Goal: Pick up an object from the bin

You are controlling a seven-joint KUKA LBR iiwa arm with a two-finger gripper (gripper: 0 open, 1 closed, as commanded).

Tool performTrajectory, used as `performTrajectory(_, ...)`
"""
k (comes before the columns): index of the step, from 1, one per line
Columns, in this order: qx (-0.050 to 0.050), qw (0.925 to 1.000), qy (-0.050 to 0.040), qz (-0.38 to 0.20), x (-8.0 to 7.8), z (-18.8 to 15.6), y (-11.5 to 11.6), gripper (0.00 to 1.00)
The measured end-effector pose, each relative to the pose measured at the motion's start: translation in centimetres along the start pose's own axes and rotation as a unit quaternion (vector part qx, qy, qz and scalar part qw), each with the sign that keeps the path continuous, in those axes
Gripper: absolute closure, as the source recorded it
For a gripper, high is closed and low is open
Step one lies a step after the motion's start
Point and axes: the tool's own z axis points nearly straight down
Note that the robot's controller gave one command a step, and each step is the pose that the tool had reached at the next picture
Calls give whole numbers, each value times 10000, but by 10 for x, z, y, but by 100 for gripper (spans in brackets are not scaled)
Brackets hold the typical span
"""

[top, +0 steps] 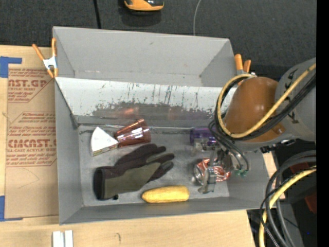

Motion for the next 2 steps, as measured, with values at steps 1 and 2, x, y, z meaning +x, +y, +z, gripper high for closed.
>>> performTrajectory(1, 2, 10000, -38, -4, -2, -4, 0, 0)
performTrajectory(2, 0, 10000, -52, -58, -1, 25, -35, 0)
